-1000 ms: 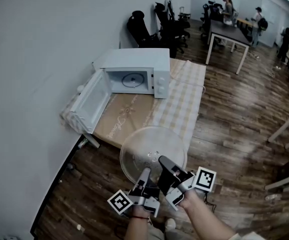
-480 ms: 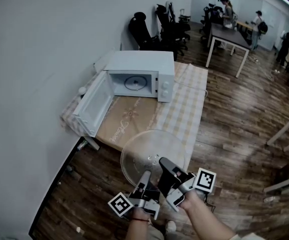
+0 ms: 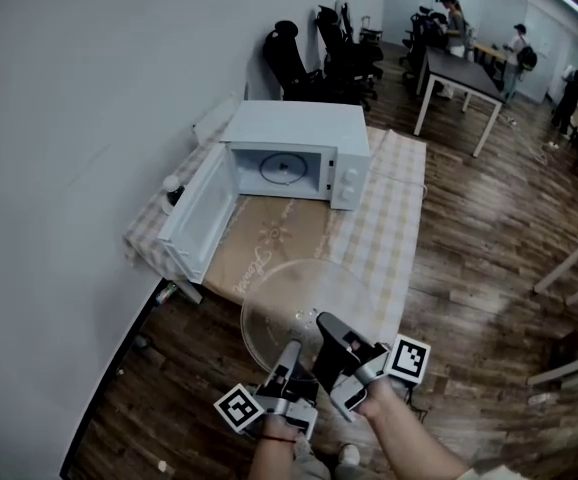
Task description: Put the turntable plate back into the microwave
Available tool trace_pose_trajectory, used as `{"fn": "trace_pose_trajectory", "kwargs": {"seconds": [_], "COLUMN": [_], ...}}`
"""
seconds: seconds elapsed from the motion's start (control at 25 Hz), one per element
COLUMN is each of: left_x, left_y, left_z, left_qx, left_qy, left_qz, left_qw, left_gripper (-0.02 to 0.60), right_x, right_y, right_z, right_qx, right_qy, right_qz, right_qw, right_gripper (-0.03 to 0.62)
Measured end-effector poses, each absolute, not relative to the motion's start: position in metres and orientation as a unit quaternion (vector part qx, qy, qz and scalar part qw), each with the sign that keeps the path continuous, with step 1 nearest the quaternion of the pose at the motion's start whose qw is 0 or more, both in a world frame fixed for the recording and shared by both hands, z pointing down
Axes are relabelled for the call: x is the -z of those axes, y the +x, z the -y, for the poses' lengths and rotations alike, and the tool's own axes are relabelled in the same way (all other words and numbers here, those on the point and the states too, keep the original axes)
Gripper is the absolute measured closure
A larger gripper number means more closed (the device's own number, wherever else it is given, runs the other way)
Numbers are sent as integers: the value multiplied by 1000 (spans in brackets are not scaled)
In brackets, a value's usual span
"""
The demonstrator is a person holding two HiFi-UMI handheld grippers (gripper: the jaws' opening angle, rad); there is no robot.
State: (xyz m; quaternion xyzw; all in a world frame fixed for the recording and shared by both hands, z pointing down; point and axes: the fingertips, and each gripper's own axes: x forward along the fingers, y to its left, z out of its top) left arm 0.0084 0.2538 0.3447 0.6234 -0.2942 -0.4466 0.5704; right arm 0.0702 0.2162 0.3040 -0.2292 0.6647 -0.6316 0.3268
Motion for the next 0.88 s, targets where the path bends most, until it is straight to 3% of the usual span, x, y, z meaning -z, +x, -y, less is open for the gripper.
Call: {"fn": "trace_pose_trajectory", "kwargs": {"seconds": [0.88], "left_x": [-360], "left_y": [-30], "left_z": [-170], "left_qx": [396], "left_qy": [650], "left_qz": [293], "left_qw": [579], "left_gripper": [555], "right_x": [-332], "right_y": [24], "right_z": [-141], "right_qx": [657], "right_qy": [-235], "right_qz": [-643], "right_qw": [315], "right_gripper": [562]}}
